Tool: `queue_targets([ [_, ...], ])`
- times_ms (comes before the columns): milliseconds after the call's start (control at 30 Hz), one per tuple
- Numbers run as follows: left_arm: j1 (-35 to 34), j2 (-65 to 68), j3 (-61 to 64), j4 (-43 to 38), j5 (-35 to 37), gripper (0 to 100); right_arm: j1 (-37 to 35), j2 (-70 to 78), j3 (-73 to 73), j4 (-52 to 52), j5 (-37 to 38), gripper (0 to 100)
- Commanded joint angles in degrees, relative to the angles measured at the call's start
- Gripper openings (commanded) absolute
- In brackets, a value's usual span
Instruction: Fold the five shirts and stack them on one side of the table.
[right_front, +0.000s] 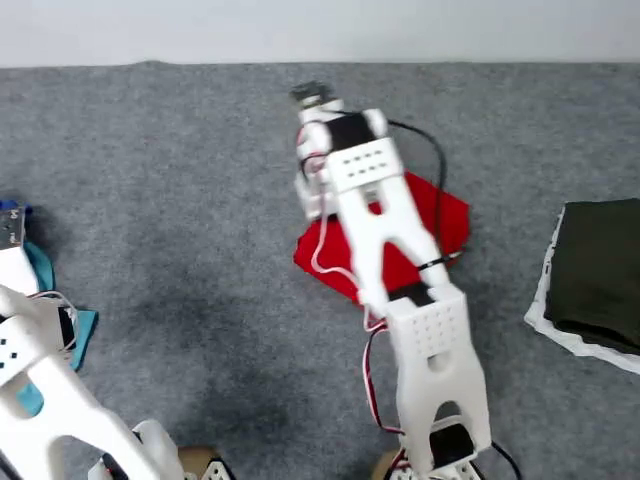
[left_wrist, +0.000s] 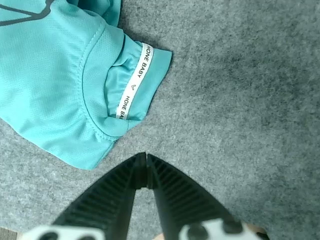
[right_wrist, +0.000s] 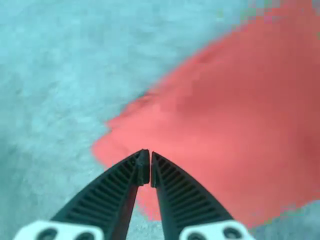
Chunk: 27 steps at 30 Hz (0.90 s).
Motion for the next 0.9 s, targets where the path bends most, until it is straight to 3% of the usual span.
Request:
queue_targets([
  [0,0.2,-1.0,-0.1,-0.9,0.3,1,5.5,-4.0,-2.6,2.3,-6.4,1.3],
  [100,0.2,-1.0,-0.1,-0.9,0.3,1,8.7,-4.2,-2.7,2.3,-18.1,3.5],
  [200,0.2,-0.9,-0.1,-0.9,0.2,1,10.9,-4.0,-2.1,2.5,-29.7,15.3],
  [267,0.2,-0.9,-0.1,-0.9,0.2,1,11.6,-4.2,-0.8,2.4,-33.7,25.5],
  [367,0.2,-0.9,-0.1,-0.9,0.2,1,11.8,-3.5,-0.4,2.3,-36.5,38.1],
  [433,0.2,-0.9,-0.1,-0.9,0.2,1,11.9,-2.2,-0.7,2.2,-38.4,40.9],
  [633,0.2,-0.9,-0.1,-0.9,0.2,1,13.7,3.6,-0.7,0.8,-40.4,41.0],
  [867,0.2,-0.9,-0.1,-0.9,0.2,1,19.0,10.4,-0.7,-4.7,-37.2,41.0],
])
